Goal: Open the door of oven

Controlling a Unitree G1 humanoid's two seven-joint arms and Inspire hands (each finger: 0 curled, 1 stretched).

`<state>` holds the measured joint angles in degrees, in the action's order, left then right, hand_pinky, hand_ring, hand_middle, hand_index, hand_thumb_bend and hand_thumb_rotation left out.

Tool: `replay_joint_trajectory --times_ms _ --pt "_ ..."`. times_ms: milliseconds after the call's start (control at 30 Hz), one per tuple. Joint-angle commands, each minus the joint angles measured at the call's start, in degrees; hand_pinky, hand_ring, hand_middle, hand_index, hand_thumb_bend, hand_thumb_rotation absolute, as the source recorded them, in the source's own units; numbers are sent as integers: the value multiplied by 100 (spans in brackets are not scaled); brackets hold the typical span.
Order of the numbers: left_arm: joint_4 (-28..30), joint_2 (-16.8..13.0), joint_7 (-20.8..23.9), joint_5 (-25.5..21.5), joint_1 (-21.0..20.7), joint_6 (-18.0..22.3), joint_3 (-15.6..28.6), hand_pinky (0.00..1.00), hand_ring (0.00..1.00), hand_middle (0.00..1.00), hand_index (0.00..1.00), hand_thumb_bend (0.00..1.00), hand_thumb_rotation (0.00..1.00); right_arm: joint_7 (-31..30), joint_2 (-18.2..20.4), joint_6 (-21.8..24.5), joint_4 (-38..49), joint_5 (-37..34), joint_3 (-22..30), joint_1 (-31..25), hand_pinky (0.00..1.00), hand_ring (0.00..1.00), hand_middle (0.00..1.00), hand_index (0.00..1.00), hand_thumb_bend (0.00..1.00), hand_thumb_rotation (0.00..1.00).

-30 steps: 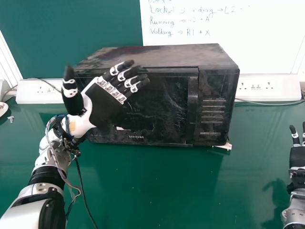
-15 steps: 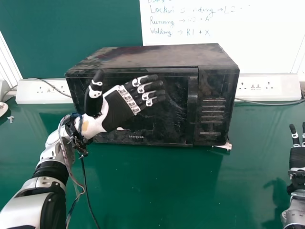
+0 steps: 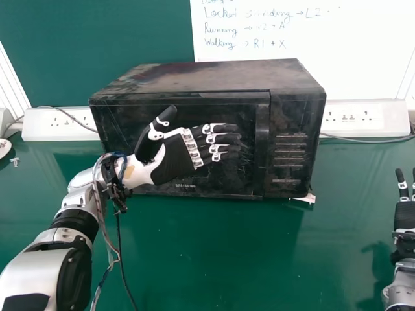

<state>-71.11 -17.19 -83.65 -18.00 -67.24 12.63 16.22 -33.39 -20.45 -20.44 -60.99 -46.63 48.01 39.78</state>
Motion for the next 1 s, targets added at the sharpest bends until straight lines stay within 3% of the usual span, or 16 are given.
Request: replay_joint_trajectory --times_ms 0,333,967 --pt "-70 46 88 90 -101 70 -43 59 80 91 84 98 83 40 30 -15 37 -15 16 9 84 92 94 89 100 92" --pt "-102 126 239 191 -90 117 -4 60 82 92 84 99 86 29 44 -61 76 15 -13 -1 86 94 95 88 100 94" --pt "-84 396 987 155 -20 459 75 64 85 95 91 97 94 67 43 -45 75 5 -12 3 85 92 94 88 100 93"
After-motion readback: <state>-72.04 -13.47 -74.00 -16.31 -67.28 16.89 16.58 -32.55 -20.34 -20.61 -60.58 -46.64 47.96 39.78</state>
